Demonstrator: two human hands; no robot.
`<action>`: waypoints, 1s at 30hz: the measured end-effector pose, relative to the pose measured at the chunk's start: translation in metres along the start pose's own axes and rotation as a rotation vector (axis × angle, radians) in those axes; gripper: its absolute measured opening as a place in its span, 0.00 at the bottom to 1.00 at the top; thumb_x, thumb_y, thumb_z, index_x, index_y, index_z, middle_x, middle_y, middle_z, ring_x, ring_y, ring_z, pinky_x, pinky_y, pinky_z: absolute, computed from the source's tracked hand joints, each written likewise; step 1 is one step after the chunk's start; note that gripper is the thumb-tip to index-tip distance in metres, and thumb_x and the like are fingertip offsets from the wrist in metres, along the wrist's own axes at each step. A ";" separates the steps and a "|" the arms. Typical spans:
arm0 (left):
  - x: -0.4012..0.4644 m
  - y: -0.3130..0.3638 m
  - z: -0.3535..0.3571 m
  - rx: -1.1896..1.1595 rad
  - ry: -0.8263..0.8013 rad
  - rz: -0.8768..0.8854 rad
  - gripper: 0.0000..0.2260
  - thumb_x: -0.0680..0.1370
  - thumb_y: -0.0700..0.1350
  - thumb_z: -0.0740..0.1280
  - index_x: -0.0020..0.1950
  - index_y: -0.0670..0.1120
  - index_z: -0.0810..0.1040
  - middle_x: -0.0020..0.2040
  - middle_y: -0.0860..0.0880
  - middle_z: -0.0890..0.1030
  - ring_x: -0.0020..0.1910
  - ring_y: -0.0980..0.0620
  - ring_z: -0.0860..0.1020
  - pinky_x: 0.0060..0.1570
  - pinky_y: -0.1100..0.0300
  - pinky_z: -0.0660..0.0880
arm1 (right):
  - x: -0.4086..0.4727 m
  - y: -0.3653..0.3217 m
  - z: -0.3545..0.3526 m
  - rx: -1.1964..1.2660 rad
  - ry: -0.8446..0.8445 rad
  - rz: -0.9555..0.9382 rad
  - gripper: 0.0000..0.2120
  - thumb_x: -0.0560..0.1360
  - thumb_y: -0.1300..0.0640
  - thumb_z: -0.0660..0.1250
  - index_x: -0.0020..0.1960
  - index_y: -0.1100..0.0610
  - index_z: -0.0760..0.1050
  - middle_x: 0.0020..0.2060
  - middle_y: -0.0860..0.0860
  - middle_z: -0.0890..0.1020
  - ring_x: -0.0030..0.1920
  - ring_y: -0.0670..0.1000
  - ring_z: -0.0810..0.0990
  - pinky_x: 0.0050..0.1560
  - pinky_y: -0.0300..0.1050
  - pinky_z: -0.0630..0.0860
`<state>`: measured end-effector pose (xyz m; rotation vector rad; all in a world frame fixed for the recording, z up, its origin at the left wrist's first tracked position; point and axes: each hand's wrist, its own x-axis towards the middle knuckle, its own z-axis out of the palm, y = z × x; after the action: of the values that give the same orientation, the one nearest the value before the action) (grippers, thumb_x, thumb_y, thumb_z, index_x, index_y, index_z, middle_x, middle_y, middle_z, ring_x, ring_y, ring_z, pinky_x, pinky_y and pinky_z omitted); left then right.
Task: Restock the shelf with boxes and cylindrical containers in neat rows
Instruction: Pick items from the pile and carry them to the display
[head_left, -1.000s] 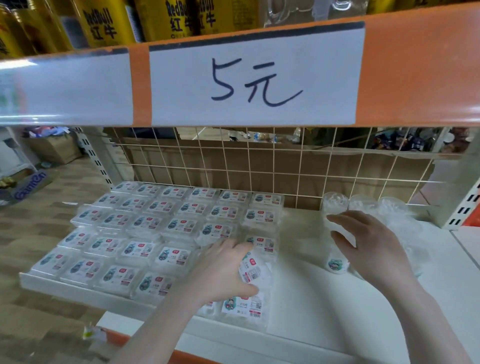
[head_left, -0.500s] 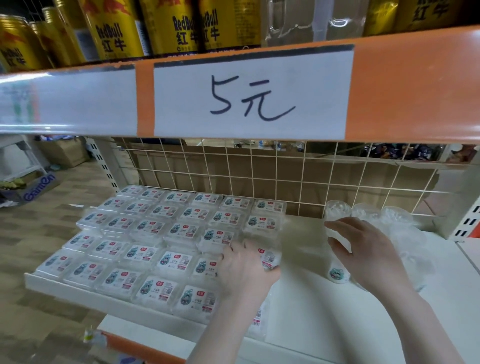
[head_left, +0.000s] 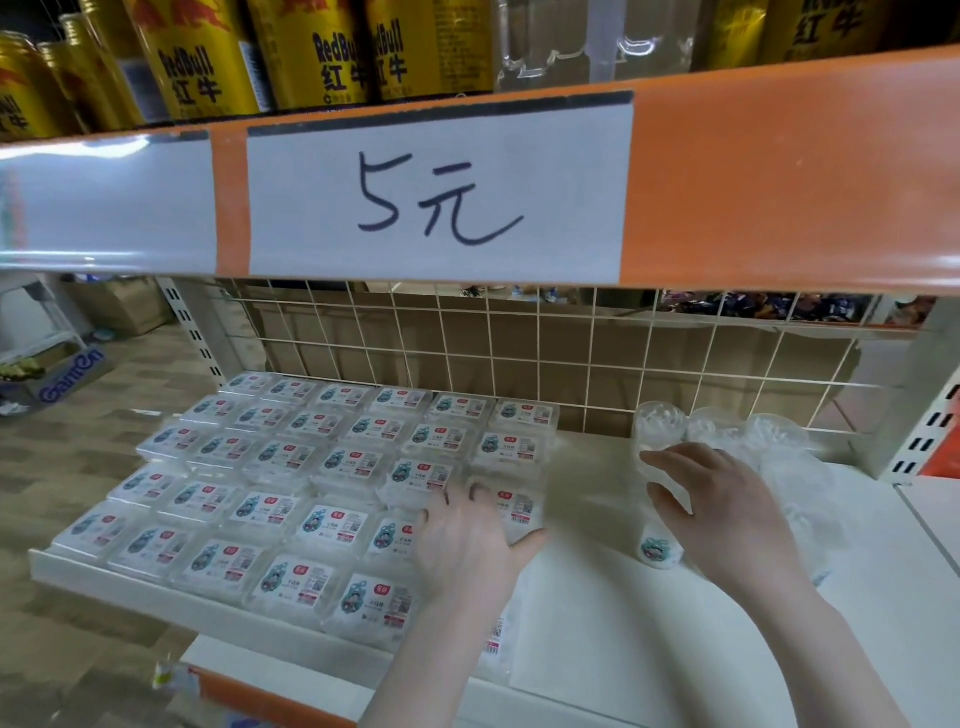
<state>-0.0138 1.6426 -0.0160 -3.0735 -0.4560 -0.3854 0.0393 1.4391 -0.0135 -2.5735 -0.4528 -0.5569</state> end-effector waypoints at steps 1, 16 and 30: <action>0.000 -0.003 0.001 -0.015 -0.015 0.042 0.34 0.71 0.71 0.58 0.63 0.46 0.73 0.61 0.47 0.74 0.59 0.48 0.72 0.53 0.57 0.69 | 0.000 0.001 0.001 -0.009 0.008 -0.009 0.12 0.68 0.62 0.73 0.52 0.55 0.82 0.45 0.51 0.82 0.45 0.59 0.79 0.45 0.50 0.73; -0.002 -0.006 0.020 -0.156 0.021 0.119 0.21 0.77 0.54 0.63 0.66 0.46 0.70 0.65 0.47 0.69 0.66 0.48 0.67 0.61 0.57 0.68 | -0.008 0.003 0.005 -0.035 0.060 -0.010 0.12 0.66 0.63 0.75 0.49 0.56 0.82 0.42 0.52 0.82 0.41 0.60 0.80 0.41 0.50 0.75; 0.007 -0.011 0.030 -0.117 0.120 0.195 0.21 0.50 0.43 0.80 0.41 0.44 0.83 0.38 0.47 0.81 0.35 0.50 0.80 0.30 0.59 0.77 | -0.016 0.011 0.002 -0.049 0.142 -0.038 0.14 0.63 0.66 0.77 0.47 0.57 0.83 0.41 0.52 0.82 0.39 0.59 0.81 0.39 0.48 0.75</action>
<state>-0.0033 1.6564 -0.0437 -3.1440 -0.1333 -0.6049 0.0300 1.4276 -0.0264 -2.5544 -0.4449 -0.7678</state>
